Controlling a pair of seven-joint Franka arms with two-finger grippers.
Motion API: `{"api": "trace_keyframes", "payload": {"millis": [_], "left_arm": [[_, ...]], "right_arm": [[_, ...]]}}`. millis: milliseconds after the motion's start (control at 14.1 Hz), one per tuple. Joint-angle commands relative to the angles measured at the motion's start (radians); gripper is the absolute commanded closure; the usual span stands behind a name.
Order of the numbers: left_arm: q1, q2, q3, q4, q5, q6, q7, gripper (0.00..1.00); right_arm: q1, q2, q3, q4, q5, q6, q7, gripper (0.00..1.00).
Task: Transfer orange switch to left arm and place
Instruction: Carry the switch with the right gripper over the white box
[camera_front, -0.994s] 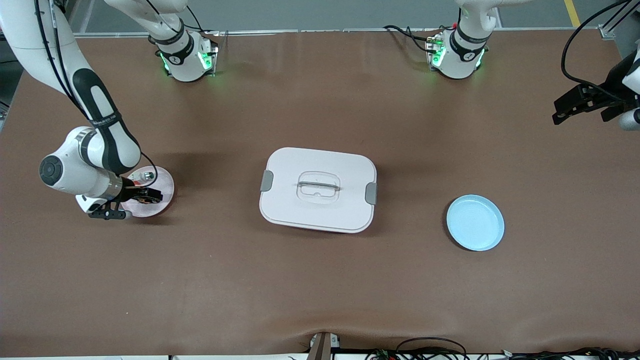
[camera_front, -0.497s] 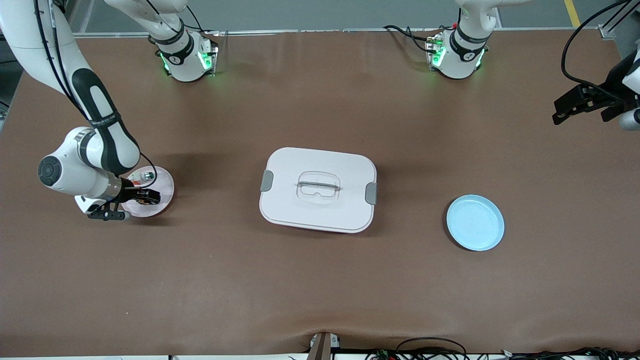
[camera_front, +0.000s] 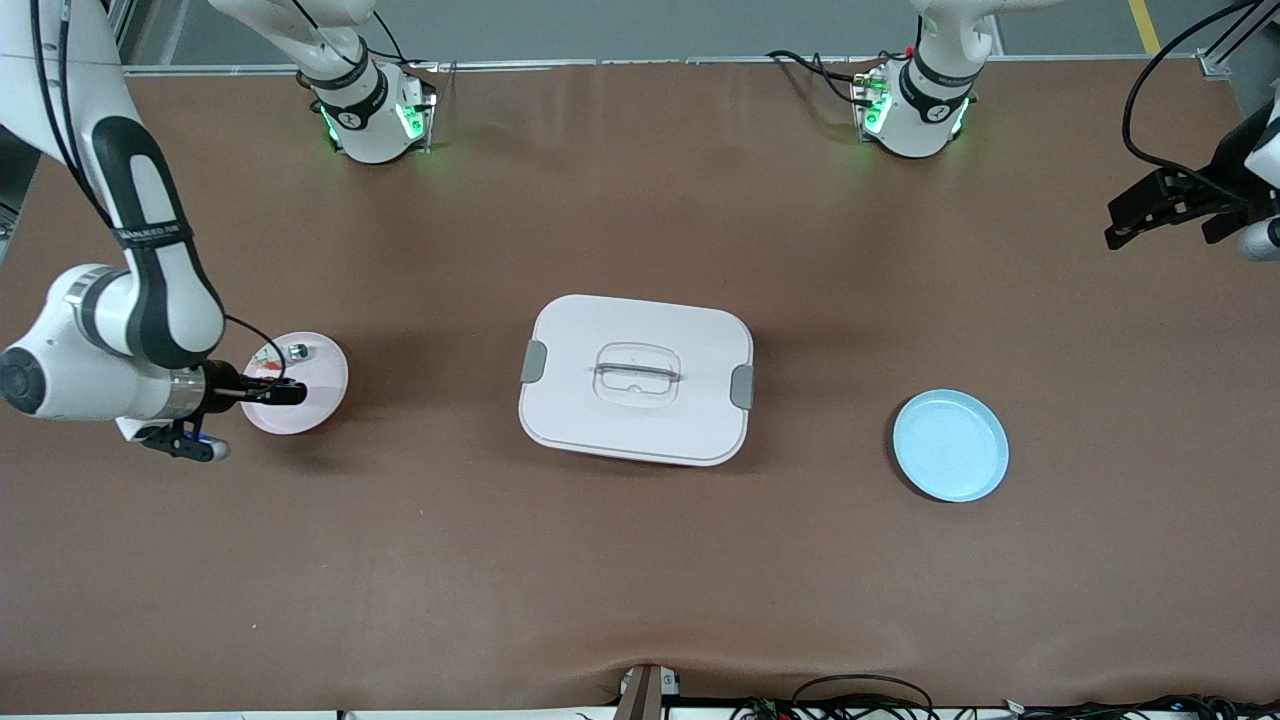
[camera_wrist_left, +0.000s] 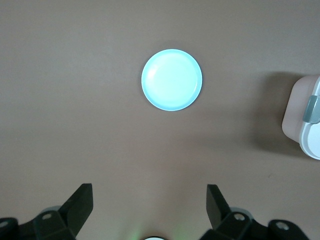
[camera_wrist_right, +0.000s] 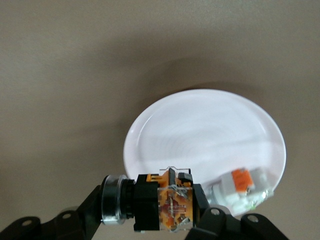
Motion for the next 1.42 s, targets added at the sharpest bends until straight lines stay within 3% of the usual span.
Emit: {"api": "trace_keyframes", "payload": {"millis": [0,426,923,1348], "left_arm": [[0.002,-0.001,0.000,0.009,-0.007,-0.003,0.011,0.00],[0.002,0.001,0.000,0.009,-0.007,-0.003,0.011,0.00],[0.002,0.001,0.000,0.009,-0.007,0.001,0.011,0.00],[0.003,0.001,0.000,0.012,-0.007,0.003,0.011,0.00]], "right_arm": [[0.029,-0.049,0.019,0.031,0.059,-0.093,0.158,1.00],[0.208,-0.124,0.019,0.078,0.214,-0.185,0.595,1.00],[0.441,-0.104,0.017,0.267,0.326,-0.173,1.060,1.00],[0.581,-0.087,0.017,0.308,0.394,-0.008,1.408,1.00]]}}
